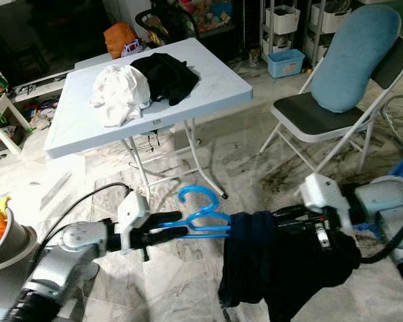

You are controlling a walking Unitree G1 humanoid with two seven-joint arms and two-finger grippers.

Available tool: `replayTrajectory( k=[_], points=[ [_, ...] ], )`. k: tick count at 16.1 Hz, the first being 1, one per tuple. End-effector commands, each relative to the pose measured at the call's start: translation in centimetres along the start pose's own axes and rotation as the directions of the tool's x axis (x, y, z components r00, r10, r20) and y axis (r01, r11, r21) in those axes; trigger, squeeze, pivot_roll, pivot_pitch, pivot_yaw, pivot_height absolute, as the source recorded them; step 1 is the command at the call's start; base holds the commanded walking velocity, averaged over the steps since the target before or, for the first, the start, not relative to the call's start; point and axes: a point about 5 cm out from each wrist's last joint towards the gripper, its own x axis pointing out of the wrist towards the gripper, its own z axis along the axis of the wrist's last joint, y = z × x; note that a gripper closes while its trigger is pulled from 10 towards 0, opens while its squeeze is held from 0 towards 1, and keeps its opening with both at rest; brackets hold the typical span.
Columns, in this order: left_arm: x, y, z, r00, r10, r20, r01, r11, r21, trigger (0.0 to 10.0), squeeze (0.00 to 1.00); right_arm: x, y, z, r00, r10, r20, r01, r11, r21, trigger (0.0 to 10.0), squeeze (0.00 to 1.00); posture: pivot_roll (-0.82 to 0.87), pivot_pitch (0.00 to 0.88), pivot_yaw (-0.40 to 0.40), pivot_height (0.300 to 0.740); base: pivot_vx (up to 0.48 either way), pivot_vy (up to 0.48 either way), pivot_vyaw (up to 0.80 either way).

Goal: Hang hanger

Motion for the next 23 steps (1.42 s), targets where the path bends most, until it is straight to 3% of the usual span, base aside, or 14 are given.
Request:
replayTrajectory(
  k=[1, 2, 4, 5, 6, 16, 19, 23],
  points=[
    [0.8, -0.2, 1.3, 0.999, -0.039, 0.031, 0.038, 0.998, 0.052, 10.0, 1.0, 1.1, -0.4, 1.2, 0.998, 0.048, 0.041, -0.045, 0.996, -0.073, 10.0, 0.0, -0.14, 0.0, 0.169, 0.74, 0.0, 0.0, 0.0],
    [0.9, -0.3, 1.3, 0.997, -0.07, 0.024, 0.07, 0.997, 0.033, 10.0, 0.0, 1.1, -0.4, 1.3, 0.998, 0.047, 0.041, -0.044, 0.996, -0.074, 10.0, 0.0, -0.14, 0.0, 0.169, 0.74, 0.0, 0.0, 0.0],
    [1.0, -0.3, 1.4, 0.995, -0.095, 0.021, 0.095, 0.995, 0.03, 9.8, 0.0, 1.1, -0.4, 1.3, 0.998, 0.046, 0.041, -0.043, 0.996, -0.075, 10.0, 0.0, -0.14, 0.0, 0.17, 0.74, 0.0, 0.0, 0.0],
    [1.0, -0.4, 1.4, 0.994, -0.105, 0.021, 0.105, 0.994, 0.023, 0.5, 0.0, 1.1, -0.5, 1.3, 0.998, 0.044, 0.041, -0.041, 0.996, -0.076, 10.0, 0.0, -0.14, 0.0, 0.171, 0.74, 0.0, 0.0, 0.0],
    [0.9, -0.4, 1.3, 0.993, -0.114, 0.016, 0.114, 0.993, 0.018, 0.0, 0.0, 1.1, -0.5, 1.3, 0.998, 0.042, 0.041, -0.039, 0.996, -0.077, 10.0, 0.0, -0.14, 0.0, 0.171, 0.74, 0.0, 0.0, 0.0],
    [-0.2, -0.2, 0.6, 0.996, -0.091, 0.016, 0.092, 0.995, -0.044, 0.0, 0.0, 1.5, -1.0, 1.1, 0.999, 0.011, 0.052, -0.006, 0.996, -0.09, 10.0, 0.0, -0.14, 0.0, 0.167, 0.74, 0.0, 0.0, 0.0],
    [-0.8, -0.2, 0.1, 0.999, -0.034, 0.032, 0.036, 0.996, -0.082, 0.0, 0.0, 1.9, -1.4, 1.0, 0.997, -0.036, 0.066, 0.042, 0.995, -0.092, 10.0, 0.0, -0.13, 0.0, 0.165, 0.74, 0.0, 0.0, 0.0],
    [-1.8, 0.2, -0.8, 0.998, 0.058, 0.038, -0.053, 0.993, -0.108, 0.0, 0.0, 2.6, -3.3, 1.5, 0.978, -0.183, 0.095, 0.19, 0.98, -0.063, 10.0, 0.0, -0.13, 0.0, 0.156, 0.74, 0.0, 0.0, 0.0]
  ],
)
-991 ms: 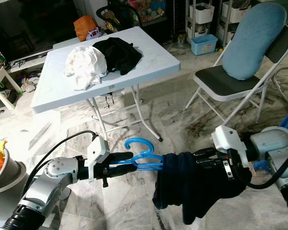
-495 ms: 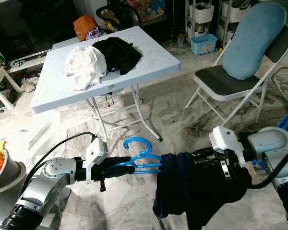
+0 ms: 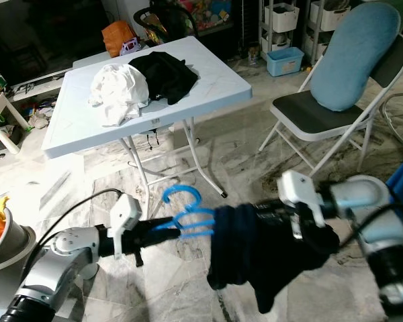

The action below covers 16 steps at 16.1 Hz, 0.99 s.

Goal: Hang hanger

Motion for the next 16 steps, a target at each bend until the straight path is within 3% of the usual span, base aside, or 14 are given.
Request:
replayTrajectory(
  k=[1, 3, 8, 9, 13, 16],
  points=[
    [0.1, -0.3, 0.3, 0.998, -0.008, 0.064, 0.008, 1.0, -0.009, 0.0, 0.0, 0.2, -1.6, 1.6, 0.991, -0.102, 0.081, 0.103, 0.995, -0.015, 10.0, 1.0, -0.13, 0.0, 0.152, 0.74, 0.0, 0.0, 0.0],
    [-0.2, -0.7, -0.5, 0.997, 0.027, 0.069, -0.023, 0.998, -0.05, 0.0, 0.0, 0.6, -2.2, 1.6, 0.99, -0.117, 0.083, 0.114, 0.993, 0.037, 10.0, 1.0, -0.12, 0.0, 0.147, 0.74, 0.0, 0.0, 0.0],
    [0.0, -1.0, -1.0, 0.988, 0.11, 0.106, -0.103, 0.992, -0.069, 0.0, 0.0, 2.1, -3.1, 1.1, 0.947, -0.315, 0.062, 0.318, 0.946, -0.061, 10.0, 1.0, -0.12, 0.0, 0.143, 0.74, 0.0, 0.0, 0.0],
    [0.1, -1.0, -1.0, 0.984, 0.138, 0.114, -0.131, 0.989, -0.063, 0.0, 0.0, 2.4, -3.4, 1.1, 0.923, -0.379, 0.065, 0.383, 0.921, -0.069, 10.0, 1.0, -0.12, 0.0, 0.143, 0.74, 0.0, 0.0, 0.0],
    [0.0, -0.6, -1.2, 0.974, 0.192, 0.122, -0.185, 0.981, -0.064, 0.0, 0.0, 2.8, -4.2, 1.4, 0.893, -0.446, 0.058, 0.449, 0.891, -0.067, 10.0, 1.0, -0.13, 0.0, 0.141, 0.74, 0.0, 0.0, 0.0],
    [0.5, -0.4, -1.1, 0.971, 0.209, 0.116, -0.203, 0.977, -0.059, 0.0, 0.0, 3.1, -4.5, 1.9, 0.881, -0.461, 0.11, 0.468, 0.883, -0.046, 10.0, 1.0, -0.13, 0.0, 0.14, 0.74, 0.0, 0.0, 0.0]
  ],
)
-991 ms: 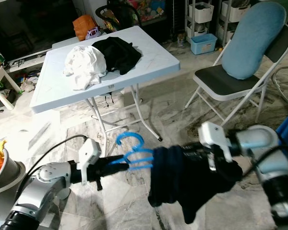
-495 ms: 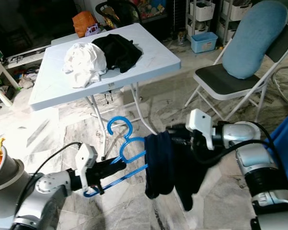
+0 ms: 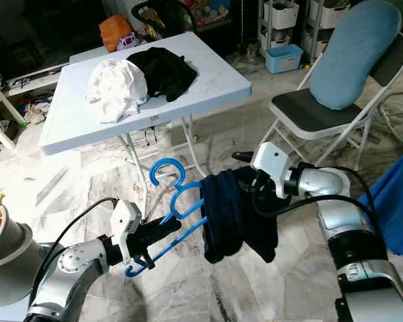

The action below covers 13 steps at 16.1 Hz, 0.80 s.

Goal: Hang hanger

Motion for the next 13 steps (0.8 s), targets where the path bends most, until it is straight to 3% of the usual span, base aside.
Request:
replayTrajectory(
  k=[1, 5, 7, 8, 10, 11, 12, 13],
  points=[
    [-0.2, 0.6, 0.5, 0.999, 0.037, 0.018, -0.037, 0.999, 0.019, 0.0, 0.0, 0.3, -0.8, 1.3, 0.998, -0.027, 0.065, 0.027, 1.0, -0.007, 10.0, 1.0, -0.13, 0.0, 0.14, 0.74, 0.0, 0.0, 0.0],
    [-0.3, 1.2, 0.6, 0.999, 0.051, 0.008, -0.052, 0.997, 0.053, 0.0, 0.0, -0.7, -0.9, 1.3, 0.995, 0.098, 0.006, -0.097, 0.992, -0.083, 10.0, 1.0, -0.13, 0.0, 0.143, 0.74, 0.0, 0.0, 0.0],
    [-1.0, 1.9, 0.6, 0.997, 0.072, -0.004, -0.072, 0.994, 0.079, 0.0, 0.0, -1.4, -2.6, 1.9, 0.999, 0.031, -0.032, -0.035, 0.988, -0.149, 10.0, 1.0, -0.13, 0.0, 0.144, 0.74, 0.0, 0.0, 0.0],
    [-1.2, 2.1, 0.4, 0.996, 0.086, -0.01, -0.085, 0.993, 0.084, 0.0, 0.0, -1.8, -3.4, 2.2, 0.999, -0.032, -0.023, 0.029, 0.989, -0.146, 10.0, 1.0, -0.13, 0.0, 0.142, 0.74, 0.0, 0.0, 0.0],
    [-1.4, 2.5, 0.4, 0.989, 0.147, 0.013, -0.148, 0.986, 0.083, 0.0, 0.0, -1.7, -3.5, 2.0, 0.995, -0.099, 0.012, 0.1, 0.99, -0.097, 10.0, 1.0, -0.13, 0.0, 0.139, 0.74, 0.0, 0.0, 0.0],
    [-1.3, 2.7, 0.6, 0.981, 0.191, 0.029, -0.193, 0.977, 0.087, 0.0, 0.0, -1.5, -3.2, 1.6, 0.991, -0.13, 0.016, 0.131, 0.988, -0.079, 10.0, 0.86, -0.13, 0.0, 0.138, 0.74, 0.0, 0.0, 0.0],
    [-1.1, 3.0, 0.8, 0.97, 0.239, 0.051, -0.243, 0.966, 0.088, 0.0, 0.0, -1.0, -2.5, 0.9, 0.987, -0.16, 0.02, 0.16, 0.986, -0.043, 10.0, 0.0, -0.13, 0.0, 0.139, 0.74, 0.0, 0.0, 0.0],
    [-1.1, 3.0, 0.8, 0.97, 0.239, 0.051, -0.243, 0.966, 0.088, 0.0, 0.0, -1.0, -2.5, 0.9, 0.987, -0.16, 0.02, 0.16, 0.986, -0.043, 10.0, 0.0, -0.13, 0.0, 0.139, 0.74, 0.0, 0.0, 0.0]
  ],
)
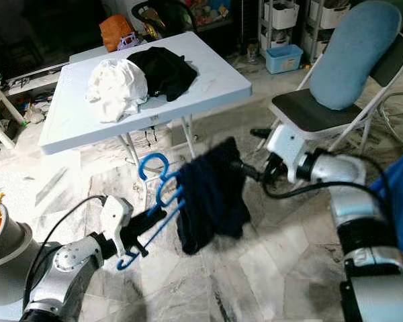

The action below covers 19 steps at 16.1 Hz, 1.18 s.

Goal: Hang hanger

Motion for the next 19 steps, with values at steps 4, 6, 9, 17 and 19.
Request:
replayTrajectory(
  k=[4, 6, 9, 17, 19],
  points=[
    [1.2, 0.8, 1.5, 0.99, 0.121, 0.079, -0.122, 0.993, 0.008, 0.0, 0.0, 2.3, 3.1, -2.1, 0.978, -0.207, -0.024, 0.208, 0.958, 0.197, 10.0, 0.0, -0.13, 0.0, 0.141, 0.74, 0.0, 0.0, 0.0],
    [1.8, 0.6, 1.5, 0.986, 0.143, 0.084, -0.143, 0.99, -0.001, 0.0, 0.0, 3.6, 5.3, -3.0, 0.94, -0.34, -0.032, 0.333, 0.893, 0.303, 10.0, 0.0, -0.14, 0.0, 0.141, 0.74, 0.0, 0.0, 0.0],
    [2.4, 0.7, 1.7, 0.977, 0.188, 0.102, -0.188, 0.982, -0.009, 0.0, 0.0, 4.2, 7.4, -3.8, 0.904, -0.424, -0.053, 0.394, 0.78, 0.486, 10.0, 0.0, -0.13, 0.0, 0.137, 0.74, 0.0, 0.0, 0.0],
    [3.0, -0.5, 1.4, 0.988, 0.129, 0.085, -0.129, 0.992, -0.012, 0.0, 0.0, 4.7, 8.8, -2.1, 0.901, -0.433, 0.004, 0.373, 0.78, 0.503, 10.0, 0.0, -0.13, 0.0, 0.151, 0.74, 0.0, 0.0, 0.0],
    [3.1, -1.6, 1.1, 0.997, 0.049, 0.067, -0.049, 0.999, 0.0, 0.0, 0.0, 5.0, 9.4, -1.4, 0.922, -0.381, 0.065, 0.292, 0.797, 0.528, 10.0, 0.0, -0.13, 0.0, 0.152, 0.74, 0.0, 0.0, 0.0]
  ],
)
